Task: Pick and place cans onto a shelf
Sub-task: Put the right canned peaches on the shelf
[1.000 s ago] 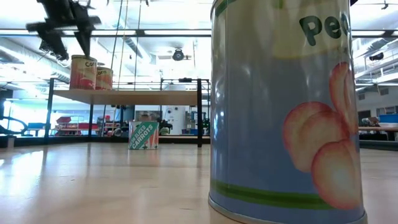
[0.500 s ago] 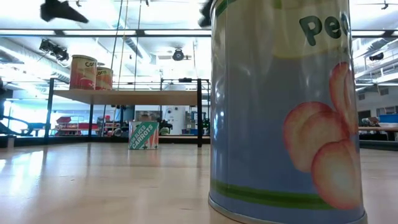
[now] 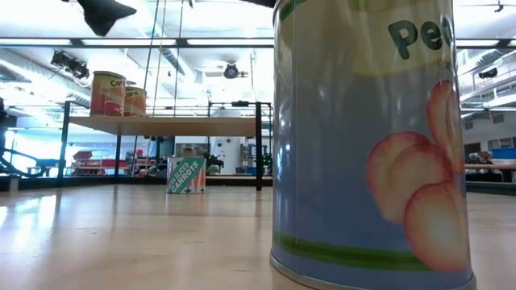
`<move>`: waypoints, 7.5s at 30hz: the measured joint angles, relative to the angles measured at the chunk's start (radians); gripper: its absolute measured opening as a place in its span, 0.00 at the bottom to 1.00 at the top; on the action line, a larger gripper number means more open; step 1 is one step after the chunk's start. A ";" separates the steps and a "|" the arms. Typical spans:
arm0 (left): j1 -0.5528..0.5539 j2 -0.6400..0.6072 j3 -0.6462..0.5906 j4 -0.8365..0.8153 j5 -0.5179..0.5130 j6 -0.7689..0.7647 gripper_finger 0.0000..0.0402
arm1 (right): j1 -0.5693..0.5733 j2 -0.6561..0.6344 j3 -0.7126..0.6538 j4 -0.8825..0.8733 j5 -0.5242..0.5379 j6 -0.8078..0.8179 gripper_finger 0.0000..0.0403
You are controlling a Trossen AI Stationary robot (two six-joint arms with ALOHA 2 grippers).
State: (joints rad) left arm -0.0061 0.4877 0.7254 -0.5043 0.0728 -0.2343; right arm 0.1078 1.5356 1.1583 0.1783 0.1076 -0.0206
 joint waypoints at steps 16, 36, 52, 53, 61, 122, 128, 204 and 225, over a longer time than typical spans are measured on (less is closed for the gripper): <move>-0.090 -0.012 0.000 -0.269 -0.017 -0.049 0.89 | -0.025 -0.048 0.034 -0.415 0.150 0.229 0.31; -0.157 0.005 0.001 -0.405 -0.035 -0.095 0.89 | 0.014 -0.037 0.266 -0.621 0.207 0.167 0.31; -0.157 0.005 0.001 -0.405 -0.035 -0.095 0.89 | -0.006 -0.030 0.265 -0.621 0.311 0.520 0.30; -0.157 0.005 0.001 -0.405 -0.035 -0.095 0.89 | -0.007 -0.030 0.265 -0.621 0.339 0.561 0.30; -0.157 0.005 0.001 -0.403 -0.035 -0.095 0.89 | 0.000 0.022 0.266 -0.564 0.452 0.738 0.30; -0.157 0.010 0.001 -0.339 -0.105 -0.069 0.89 | 0.433 0.329 0.265 -0.554 -0.109 0.186 0.70; -0.157 0.010 0.001 -0.286 -0.105 -0.073 0.89 | 0.440 0.376 0.265 -0.553 -0.154 0.073 0.85; -0.157 0.014 0.001 -0.133 -0.231 0.065 0.89 | 0.157 0.280 0.262 -0.370 -0.006 -0.322 0.77; -0.157 0.014 0.001 0.002 -0.237 0.198 0.89 | -0.332 0.518 0.261 0.539 0.051 -0.132 0.78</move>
State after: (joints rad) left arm -0.1631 0.5018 0.7265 -0.5019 -0.1642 -0.0368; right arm -0.2237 2.0536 1.4193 0.7174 0.1587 -0.1524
